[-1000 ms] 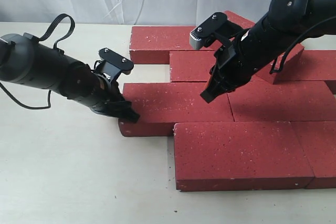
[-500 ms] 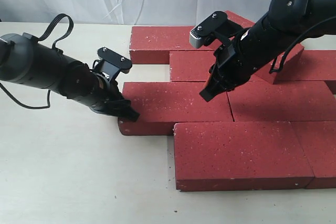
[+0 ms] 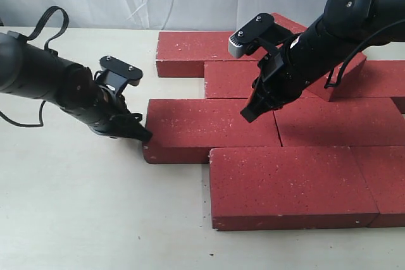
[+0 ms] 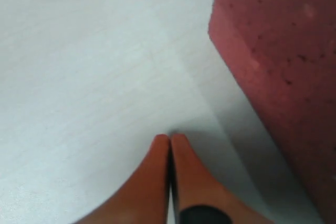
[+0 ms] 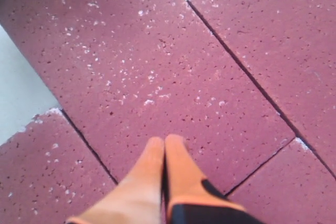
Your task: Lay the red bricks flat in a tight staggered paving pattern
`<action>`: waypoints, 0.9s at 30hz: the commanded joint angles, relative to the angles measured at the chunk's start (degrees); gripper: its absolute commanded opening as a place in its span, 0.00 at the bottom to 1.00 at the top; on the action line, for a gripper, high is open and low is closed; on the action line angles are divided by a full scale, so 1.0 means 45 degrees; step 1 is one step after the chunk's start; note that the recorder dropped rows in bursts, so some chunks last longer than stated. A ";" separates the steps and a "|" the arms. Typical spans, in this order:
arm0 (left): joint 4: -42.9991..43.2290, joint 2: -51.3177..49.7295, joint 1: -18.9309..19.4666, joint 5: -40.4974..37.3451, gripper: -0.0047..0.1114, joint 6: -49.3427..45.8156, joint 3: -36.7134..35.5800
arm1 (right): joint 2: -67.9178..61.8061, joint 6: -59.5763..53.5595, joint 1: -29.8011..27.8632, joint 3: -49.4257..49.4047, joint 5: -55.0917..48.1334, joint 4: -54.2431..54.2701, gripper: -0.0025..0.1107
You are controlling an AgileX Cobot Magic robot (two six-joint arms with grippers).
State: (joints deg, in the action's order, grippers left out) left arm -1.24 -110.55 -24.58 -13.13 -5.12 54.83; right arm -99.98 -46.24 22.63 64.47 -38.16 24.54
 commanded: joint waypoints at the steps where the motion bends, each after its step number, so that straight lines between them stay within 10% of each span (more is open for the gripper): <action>1: 0.0131 0.0114 0.0098 -0.0175 0.04 -0.0002 -0.0111 | 0.0090 -0.0016 -0.0065 -0.0068 0.0084 0.0087 0.01; 11: 0.0275 0.2237 0.0098 -0.1350 0.04 -0.0002 -0.0139 | 0.0118 -0.0513 -0.0065 -0.0068 0.0585 0.0335 0.01; 17: -0.0486 0.2710 0.0098 0.2185 0.04 -0.0002 0.0257 | 0.0237 0.0563 -0.0072 -0.0011 0.4350 0.0449 0.01; 21: -0.0624 0.1982 0.0119 -0.0304 0.04 -0.0002 0.2683 | 0.0320 0.1323 -0.0550 0.0171 0.5932 0.0526 0.01; 27: -0.0119 0.0469 0.0152 -0.4194 0.04 -0.0875 0.6853 | 0.0348 0.3347 -0.3384 0.1803 0.1595 -0.0333 0.01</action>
State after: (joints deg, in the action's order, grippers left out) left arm -2.59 -105.57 -24.19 -26.48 -7.58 78.89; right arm -99.00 -36.30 13.66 69.42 -22.85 26.14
